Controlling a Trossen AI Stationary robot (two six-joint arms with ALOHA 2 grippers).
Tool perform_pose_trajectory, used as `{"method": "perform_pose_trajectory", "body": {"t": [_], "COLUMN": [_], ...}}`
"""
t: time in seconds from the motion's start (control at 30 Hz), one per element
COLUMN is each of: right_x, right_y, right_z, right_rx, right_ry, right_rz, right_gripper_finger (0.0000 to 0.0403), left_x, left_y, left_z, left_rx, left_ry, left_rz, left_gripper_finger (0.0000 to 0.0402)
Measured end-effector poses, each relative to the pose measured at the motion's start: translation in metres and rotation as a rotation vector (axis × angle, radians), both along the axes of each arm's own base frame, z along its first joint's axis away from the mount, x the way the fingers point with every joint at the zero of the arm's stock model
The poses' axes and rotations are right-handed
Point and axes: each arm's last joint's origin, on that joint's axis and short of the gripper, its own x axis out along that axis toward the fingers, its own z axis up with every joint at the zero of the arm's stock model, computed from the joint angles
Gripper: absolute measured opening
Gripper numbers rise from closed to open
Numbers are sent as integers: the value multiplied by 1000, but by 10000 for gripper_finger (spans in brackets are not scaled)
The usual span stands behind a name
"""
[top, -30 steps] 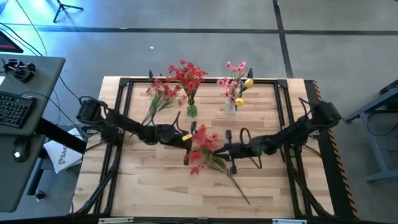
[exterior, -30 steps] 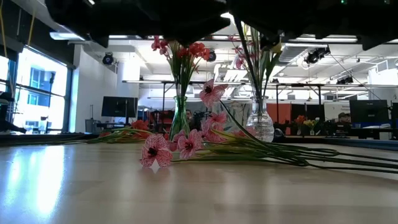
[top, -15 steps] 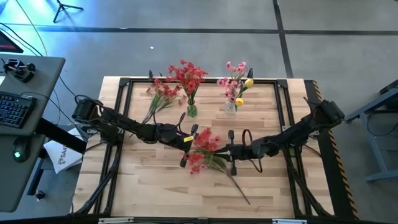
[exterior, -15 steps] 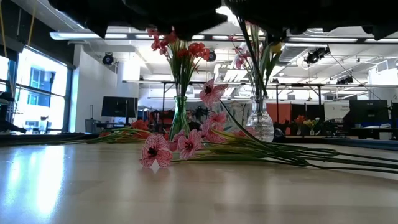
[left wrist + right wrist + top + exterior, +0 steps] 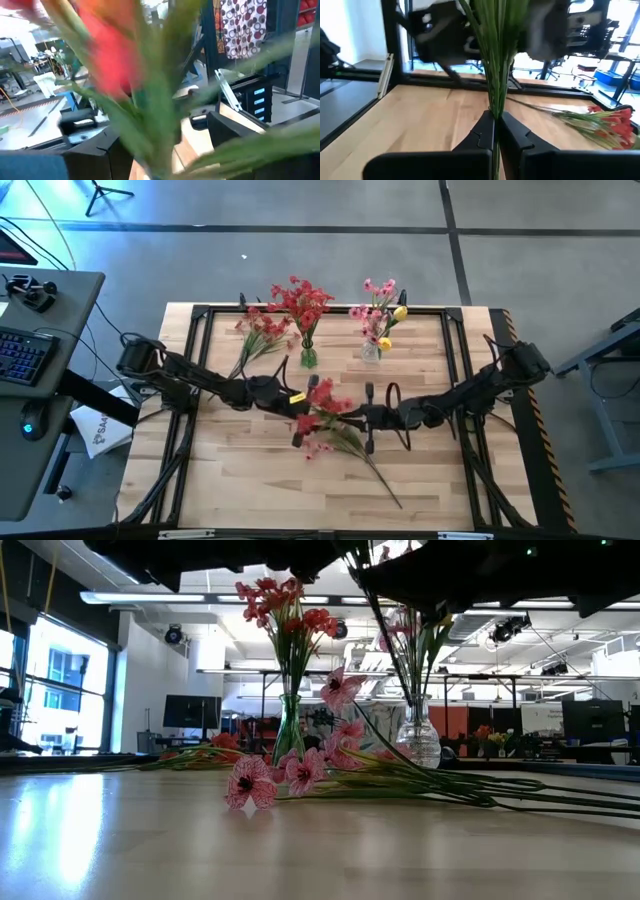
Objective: Sort flowers into vase by color
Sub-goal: Put the bottom red flower into the green vase
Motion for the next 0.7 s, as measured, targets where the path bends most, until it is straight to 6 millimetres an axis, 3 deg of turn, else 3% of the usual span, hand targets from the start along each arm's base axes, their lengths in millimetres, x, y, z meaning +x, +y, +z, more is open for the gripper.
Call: {"method": "perform_pose_trajectory", "body": {"t": [0.27,0.7], "right_x": [5,5], "right_y": [-10,-10], "right_z": [0,1], "right_rx": [31,43], "right_ry": [7,-1], "right_rz": [-48,-62], "right_gripper_finger": [0,38], "left_x": [9,8], "left_y": [0,2], "left_z": [2,-3], "left_rx": [23,41], "left_ry": [-1,61], "left_rz": [47,113], "left_gripper_finger": [215,103]}}
